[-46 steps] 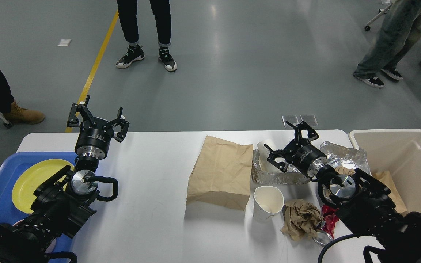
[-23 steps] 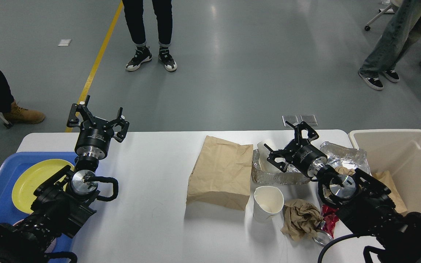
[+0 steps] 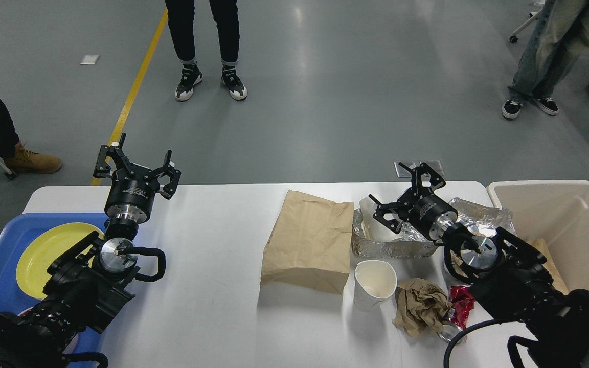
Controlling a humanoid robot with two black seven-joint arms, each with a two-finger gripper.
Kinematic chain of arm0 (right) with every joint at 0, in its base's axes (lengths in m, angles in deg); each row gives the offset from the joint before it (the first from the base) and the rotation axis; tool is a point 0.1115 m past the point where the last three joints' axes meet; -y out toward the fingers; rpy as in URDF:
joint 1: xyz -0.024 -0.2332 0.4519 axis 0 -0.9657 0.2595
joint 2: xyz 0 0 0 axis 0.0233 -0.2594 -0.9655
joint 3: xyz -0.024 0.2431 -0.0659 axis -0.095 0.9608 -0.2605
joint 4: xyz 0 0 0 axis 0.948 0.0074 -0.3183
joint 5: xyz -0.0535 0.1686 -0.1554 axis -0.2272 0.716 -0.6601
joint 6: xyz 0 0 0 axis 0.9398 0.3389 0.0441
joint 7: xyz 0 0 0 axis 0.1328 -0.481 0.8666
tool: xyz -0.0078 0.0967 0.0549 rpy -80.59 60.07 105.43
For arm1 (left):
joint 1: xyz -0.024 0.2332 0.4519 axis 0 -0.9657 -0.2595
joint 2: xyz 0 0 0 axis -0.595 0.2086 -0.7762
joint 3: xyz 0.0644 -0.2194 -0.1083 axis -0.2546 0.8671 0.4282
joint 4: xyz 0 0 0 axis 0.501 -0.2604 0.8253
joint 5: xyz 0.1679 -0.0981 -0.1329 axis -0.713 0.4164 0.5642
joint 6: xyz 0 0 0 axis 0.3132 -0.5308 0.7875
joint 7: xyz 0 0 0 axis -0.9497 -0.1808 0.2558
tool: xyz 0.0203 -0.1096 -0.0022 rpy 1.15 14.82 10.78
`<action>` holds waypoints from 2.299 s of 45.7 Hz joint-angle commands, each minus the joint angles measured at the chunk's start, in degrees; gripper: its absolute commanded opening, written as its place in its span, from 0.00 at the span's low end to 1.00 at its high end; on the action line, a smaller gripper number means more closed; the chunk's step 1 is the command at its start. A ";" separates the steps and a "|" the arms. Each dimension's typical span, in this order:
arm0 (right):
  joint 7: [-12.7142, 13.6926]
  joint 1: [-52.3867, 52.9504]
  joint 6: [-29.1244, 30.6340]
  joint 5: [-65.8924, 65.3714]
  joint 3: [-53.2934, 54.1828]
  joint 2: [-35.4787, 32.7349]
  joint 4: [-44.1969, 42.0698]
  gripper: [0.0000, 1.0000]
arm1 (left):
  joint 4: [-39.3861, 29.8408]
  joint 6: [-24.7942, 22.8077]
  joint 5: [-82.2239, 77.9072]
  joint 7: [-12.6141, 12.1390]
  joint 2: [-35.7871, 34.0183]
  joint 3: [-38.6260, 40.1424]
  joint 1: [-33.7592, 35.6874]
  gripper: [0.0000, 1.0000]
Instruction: Tidy desktop
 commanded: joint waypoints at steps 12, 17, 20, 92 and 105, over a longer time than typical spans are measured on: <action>0.03 5.93 -0.15 0.01 0.17 0.37 0.00 1.00 | 0.00 0.00 0.00 0.00 0.00 0.00 0.00 0.96; 0.03 5.76 -0.15 0.01 -0.19 0.11 0.00 1.00 | 0.00 0.00 0.00 0.00 0.00 0.00 0.00 0.96; 0.03 6.02 -0.06 0.01 -0.19 0.11 0.00 1.00 | 0.00 0.00 0.00 0.00 0.00 0.00 0.00 0.96; 0.29 67.97 2.75 -13.96 -97.28 -30.93 26.70 1.00 | 0.00 0.00 0.00 0.00 0.00 0.00 0.00 0.96; 0.38 78.09 2.93 -14.05 -111.19 -21.78 45.18 1.00 | 0.00 0.00 0.00 0.00 0.00 0.00 0.00 0.96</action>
